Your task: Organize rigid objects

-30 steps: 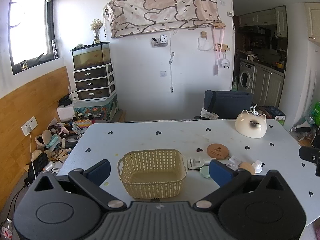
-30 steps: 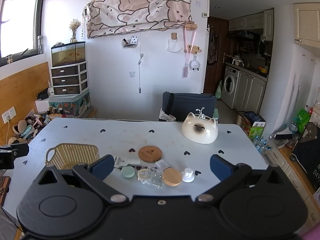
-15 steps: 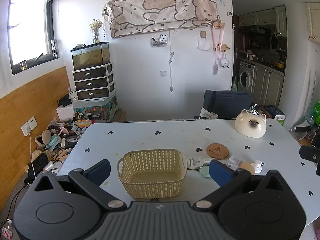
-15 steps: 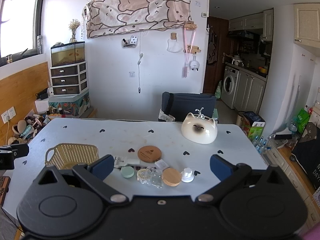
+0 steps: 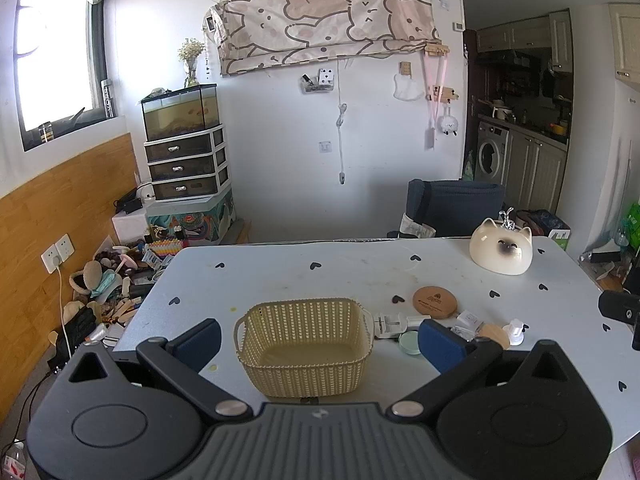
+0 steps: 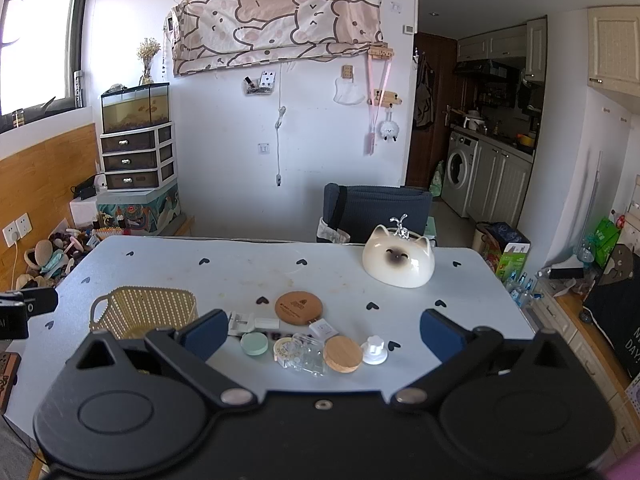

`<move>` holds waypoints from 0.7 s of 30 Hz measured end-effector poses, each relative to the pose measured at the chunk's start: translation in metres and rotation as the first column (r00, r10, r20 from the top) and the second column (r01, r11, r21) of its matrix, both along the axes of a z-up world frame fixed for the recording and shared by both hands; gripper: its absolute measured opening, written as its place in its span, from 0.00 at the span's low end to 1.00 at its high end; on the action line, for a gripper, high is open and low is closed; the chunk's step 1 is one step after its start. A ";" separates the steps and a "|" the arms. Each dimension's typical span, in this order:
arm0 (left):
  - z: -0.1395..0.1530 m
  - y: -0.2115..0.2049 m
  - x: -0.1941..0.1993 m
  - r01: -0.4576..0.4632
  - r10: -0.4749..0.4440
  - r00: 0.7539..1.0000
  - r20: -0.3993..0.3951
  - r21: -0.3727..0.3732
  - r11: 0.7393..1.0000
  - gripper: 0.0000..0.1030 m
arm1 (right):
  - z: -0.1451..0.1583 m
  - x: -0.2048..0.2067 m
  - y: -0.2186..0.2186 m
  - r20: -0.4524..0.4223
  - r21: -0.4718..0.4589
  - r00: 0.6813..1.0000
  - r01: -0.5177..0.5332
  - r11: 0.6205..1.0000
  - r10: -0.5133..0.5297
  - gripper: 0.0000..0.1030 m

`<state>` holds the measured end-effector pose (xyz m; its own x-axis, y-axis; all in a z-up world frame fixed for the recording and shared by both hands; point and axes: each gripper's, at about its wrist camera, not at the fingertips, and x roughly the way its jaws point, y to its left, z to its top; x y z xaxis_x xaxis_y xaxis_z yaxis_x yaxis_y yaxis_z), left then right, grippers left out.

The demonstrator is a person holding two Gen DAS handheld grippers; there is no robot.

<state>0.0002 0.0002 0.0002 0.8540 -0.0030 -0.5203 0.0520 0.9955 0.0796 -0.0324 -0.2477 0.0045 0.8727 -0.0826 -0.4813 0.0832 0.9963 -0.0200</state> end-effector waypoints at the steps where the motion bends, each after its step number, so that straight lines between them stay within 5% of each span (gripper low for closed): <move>1: 0.000 0.000 0.000 0.000 0.000 1.000 0.000 0.000 1.000 1.00 | 0.000 0.000 0.000 0.000 0.000 1.000 0.000 1.000 0.000 1.00; 21: 0.000 0.000 0.000 0.000 0.000 1.000 -0.001 0.001 1.000 1.00 | -0.002 0.005 0.000 -0.001 0.000 1.000 0.000 1.000 0.000 1.00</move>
<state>0.0003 0.0001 0.0002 0.8536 -0.0026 -0.5209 0.0520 0.9954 0.0803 -0.0275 -0.2481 0.0027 0.8720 -0.0825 -0.4825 0.0831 0.9963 -0.0203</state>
